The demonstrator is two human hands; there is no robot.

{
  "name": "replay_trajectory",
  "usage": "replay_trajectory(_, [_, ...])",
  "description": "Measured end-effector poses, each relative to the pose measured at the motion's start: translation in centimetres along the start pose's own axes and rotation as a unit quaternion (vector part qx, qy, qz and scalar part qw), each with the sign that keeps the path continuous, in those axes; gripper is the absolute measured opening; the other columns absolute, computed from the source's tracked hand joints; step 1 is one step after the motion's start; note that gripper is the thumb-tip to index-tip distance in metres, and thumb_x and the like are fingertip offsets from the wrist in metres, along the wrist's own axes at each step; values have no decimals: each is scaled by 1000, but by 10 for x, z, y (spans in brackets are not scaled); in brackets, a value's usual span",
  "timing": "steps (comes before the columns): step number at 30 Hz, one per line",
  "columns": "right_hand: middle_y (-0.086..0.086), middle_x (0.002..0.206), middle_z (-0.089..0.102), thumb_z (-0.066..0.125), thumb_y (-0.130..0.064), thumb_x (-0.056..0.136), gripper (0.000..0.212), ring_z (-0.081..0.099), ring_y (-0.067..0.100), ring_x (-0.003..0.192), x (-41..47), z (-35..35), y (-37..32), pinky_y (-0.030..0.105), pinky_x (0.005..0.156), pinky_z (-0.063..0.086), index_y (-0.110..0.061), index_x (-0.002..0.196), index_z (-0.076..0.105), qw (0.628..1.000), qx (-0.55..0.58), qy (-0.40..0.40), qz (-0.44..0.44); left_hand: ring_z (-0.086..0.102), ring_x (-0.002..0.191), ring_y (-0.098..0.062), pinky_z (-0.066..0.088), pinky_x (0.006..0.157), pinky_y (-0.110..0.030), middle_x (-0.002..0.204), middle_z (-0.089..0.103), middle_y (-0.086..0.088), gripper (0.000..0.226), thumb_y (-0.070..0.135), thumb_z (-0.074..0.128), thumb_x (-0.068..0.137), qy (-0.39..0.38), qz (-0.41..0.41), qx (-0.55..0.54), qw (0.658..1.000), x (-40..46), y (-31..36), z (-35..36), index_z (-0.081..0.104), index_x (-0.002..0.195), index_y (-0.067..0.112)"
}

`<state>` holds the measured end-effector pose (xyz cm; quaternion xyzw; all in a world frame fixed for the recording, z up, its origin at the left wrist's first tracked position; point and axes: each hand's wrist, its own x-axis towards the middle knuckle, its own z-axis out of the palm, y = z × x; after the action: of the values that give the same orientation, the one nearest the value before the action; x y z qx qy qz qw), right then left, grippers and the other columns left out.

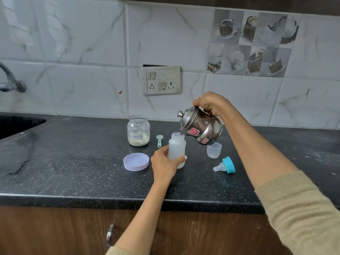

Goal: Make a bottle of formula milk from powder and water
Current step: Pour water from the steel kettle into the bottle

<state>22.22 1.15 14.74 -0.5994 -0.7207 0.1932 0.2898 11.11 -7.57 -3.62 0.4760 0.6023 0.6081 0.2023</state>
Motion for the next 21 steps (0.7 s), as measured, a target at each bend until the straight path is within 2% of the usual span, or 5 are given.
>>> replay_trajectory(6, [5,65,39,55,-20,90,14,38,18,57,-2,-1,-2,29,56,32,-7,92,52,1000,-13,-2,0,62,101,-16,47,80,-26,113,69,-4,59,23,86,62,-4,-2,-6,1000,0,1,0,65,116,11])
replay_trajectory(13, [5,66,41,55,-21,90,14,39,18,57,-2,-1,-2,29,56,33,-7,94,55,1000,-11,-5,-2,62,99,-15,48,80,-25,112,69,-3,59,24,86,62,-4,-1,-6,1000,0,0,0,65,116,11])
replay_trajectory(17, [6,64,38,54,-22,91,17,37,19,55,-2,-1,-4,28,52,30,-7,86,50,999,-36,-5,-2,63,96,-14,46,77,-23,110,70,-3,58,23,86,61,-2,-4,-7,1000,0,0,0,67,114,12])
replay_trajectory(21, [5,64,37,54,-23,91,18,37,18,56,-3,-2,-4,29,53,30,-6,93,50,999,-40,-2,-3,63,98,-15,47,78,-24,111,69,-3,59,23,86,61,-2,-4,-6,1000,0,-1,0,66,115,11])
